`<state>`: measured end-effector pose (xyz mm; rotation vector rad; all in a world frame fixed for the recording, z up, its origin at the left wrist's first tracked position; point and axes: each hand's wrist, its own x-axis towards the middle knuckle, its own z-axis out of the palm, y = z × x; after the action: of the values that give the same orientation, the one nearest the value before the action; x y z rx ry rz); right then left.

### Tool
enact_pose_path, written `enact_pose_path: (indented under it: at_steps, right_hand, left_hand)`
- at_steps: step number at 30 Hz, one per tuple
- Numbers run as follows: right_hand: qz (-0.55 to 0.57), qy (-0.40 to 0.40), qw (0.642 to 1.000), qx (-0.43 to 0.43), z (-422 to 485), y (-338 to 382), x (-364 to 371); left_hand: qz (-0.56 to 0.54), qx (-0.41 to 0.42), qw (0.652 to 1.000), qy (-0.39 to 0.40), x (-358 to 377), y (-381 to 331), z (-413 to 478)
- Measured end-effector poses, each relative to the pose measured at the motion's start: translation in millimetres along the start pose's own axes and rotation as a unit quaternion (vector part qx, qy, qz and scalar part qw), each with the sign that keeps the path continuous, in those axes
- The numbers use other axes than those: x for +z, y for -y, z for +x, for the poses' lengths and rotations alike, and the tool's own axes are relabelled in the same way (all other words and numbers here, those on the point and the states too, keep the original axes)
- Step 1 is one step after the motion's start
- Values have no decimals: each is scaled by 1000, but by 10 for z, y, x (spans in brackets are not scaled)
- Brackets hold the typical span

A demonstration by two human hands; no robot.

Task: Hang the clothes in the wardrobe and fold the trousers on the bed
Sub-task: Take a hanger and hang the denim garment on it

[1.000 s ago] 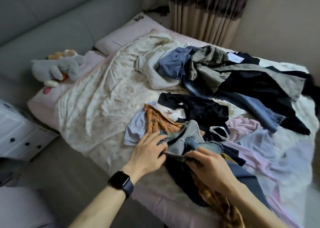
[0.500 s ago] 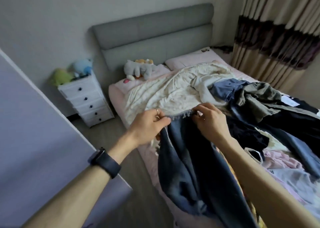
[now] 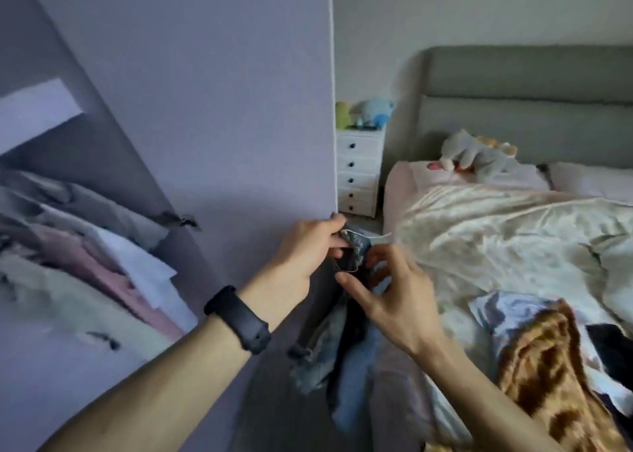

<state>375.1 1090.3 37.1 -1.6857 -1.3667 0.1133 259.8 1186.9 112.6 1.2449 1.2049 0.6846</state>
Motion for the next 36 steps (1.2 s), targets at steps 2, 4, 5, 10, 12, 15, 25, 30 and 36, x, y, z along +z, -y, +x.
enact_pose_path:
  at_steps: [2,4,5,10,12,15,25,30,36]
  right_hand:
    - [-29,26,999,-19,3,46,278]
    - [-67,34,995,-63,33,128,528]
    - [-80,36,992,-86,39,185,635]
    - [33,182,976,-115,-2,487,970]
    - [104,267,949,-128,114,659,1086]
    - [144,320,922,-166,363,962,1214]
    - [202,505,814,-204,713,1744,1645]
    - [135,463,847,-225,784,1769,1916]
    - [-94,346,857,-370,655,1853,2509]
  left_hand:
    - [-30,-33,997,-59,-207,180,-81]
    - [-48,-71,991,-103,-409,299,-151]
    - [-58,-90,987,-119,-514,350,-188]
    - [-114,-122,972,-164,-1124,654,-463]
    - [-104,-88,976,-172,-1477,759,-571]
    - [-22,8,971,-237,-1959,898,-683]
    - [274,87,952,-105,-2760,1300,-491]
    - [338,86,923,-161,-3129,1617,-644]
    - [404,73,874,-258,-3595,1767,-1066]
